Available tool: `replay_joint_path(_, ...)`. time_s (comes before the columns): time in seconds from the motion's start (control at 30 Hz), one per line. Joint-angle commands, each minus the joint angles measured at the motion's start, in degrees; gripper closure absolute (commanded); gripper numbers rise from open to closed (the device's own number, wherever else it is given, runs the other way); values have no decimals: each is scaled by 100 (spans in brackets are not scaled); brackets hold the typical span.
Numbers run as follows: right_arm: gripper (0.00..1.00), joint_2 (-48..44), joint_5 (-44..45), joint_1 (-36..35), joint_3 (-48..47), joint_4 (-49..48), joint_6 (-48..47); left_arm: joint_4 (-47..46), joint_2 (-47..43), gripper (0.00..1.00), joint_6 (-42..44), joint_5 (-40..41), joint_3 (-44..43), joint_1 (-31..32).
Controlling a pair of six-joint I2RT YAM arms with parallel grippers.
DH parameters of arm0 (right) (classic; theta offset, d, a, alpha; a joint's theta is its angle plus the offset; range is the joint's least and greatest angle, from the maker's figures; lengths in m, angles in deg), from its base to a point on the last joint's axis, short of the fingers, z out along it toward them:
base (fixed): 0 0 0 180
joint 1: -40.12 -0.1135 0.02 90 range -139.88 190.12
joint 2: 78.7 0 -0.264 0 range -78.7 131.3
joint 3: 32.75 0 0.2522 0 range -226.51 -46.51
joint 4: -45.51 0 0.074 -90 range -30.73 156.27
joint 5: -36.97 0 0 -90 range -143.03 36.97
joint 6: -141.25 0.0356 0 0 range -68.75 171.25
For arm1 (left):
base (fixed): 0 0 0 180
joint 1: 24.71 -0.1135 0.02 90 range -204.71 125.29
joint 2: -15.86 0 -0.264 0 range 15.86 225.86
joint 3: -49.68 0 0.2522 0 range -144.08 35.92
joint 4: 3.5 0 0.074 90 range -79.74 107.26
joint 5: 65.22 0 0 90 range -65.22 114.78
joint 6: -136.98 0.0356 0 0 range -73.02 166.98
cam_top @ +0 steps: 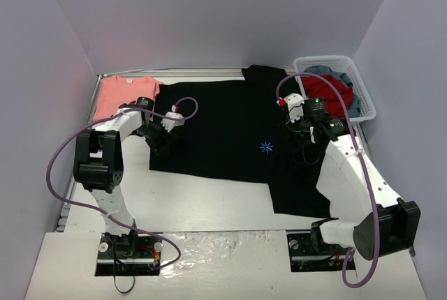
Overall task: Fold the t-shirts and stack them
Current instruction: Flatten out the tshirt, then grap the side of the flattened tshirt closest away from the robot with both arms
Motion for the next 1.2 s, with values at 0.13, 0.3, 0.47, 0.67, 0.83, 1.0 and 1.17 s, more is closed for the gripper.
replay_joint_path(0.13,34,-60,0,47,36,55,-12,-32,-129,42,69,111,12,-47)
replay_joint_path(0.3,34,-77,0,55,45,55,-21,170,-76,44,201,85,161,-38)
replay_joint_path(0.47,34,-34,-9,64,45,46,-65,179,-94,50,262,41,469,-29)
replay_joint_path(0.67,34,28,-44,90,71,11,-65,276,-199,83,210,-82,461,-29)
replay_joint_path(0.83,34,37,-62,125,80,2,-65,487,-331,87,184,-109,224,-38)
replay_joint_path(1.0,34,37,34,143,89,-7,-91,742,-866,98,70,-91,161,-29)
replay_joint_path(1.17,34,-103,96,178,98,37,-153,750,-1744,98,-212,-82,416,-12)
